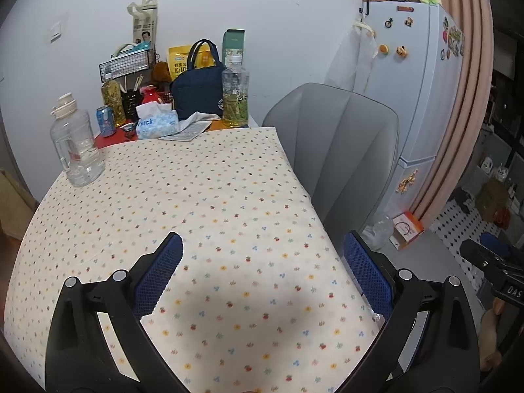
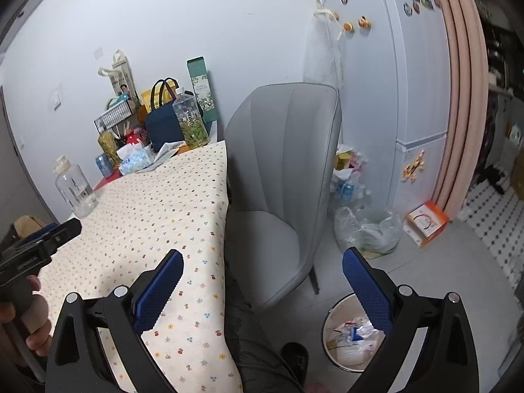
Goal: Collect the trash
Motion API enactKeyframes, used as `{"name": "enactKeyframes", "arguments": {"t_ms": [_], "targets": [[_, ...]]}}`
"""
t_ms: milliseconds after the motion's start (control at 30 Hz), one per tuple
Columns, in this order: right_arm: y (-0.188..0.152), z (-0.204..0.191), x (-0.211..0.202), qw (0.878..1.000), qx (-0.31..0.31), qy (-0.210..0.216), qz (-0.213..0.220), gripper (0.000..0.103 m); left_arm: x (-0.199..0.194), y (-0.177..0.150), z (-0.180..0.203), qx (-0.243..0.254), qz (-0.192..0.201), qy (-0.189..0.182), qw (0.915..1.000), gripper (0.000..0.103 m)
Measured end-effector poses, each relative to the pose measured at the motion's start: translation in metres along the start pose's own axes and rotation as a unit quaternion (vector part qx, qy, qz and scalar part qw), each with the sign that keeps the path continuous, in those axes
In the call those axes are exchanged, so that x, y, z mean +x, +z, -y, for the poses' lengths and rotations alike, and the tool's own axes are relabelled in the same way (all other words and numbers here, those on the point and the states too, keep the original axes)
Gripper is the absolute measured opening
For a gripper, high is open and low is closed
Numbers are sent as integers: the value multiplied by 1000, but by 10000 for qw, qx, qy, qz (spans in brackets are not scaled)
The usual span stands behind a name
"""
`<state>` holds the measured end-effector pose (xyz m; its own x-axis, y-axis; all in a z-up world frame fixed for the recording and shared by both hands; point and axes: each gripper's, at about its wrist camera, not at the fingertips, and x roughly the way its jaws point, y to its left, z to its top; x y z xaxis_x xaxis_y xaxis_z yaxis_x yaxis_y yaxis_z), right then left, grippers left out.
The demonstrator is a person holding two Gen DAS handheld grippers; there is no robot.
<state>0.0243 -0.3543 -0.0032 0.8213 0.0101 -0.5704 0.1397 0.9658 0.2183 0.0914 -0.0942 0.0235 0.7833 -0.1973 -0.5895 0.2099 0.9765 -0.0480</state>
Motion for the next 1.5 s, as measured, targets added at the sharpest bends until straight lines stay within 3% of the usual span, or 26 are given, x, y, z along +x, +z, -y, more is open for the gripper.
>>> {"name": "enactKeyframes", "arguments": {"t_ms": [300,833,1500], "targets": [[3,-37,-12,9987,-422,280,53,95,-36,-17,-15,-213,269,317,9989,97],[9,-49,-45,9971,-599,433,183,95,-80,-24,-39,-558,513,308,9966,97],[9,-57,-39,9969,-632,472,75,95,-87,-25,-48,-722,563,279,9954,97]]}}
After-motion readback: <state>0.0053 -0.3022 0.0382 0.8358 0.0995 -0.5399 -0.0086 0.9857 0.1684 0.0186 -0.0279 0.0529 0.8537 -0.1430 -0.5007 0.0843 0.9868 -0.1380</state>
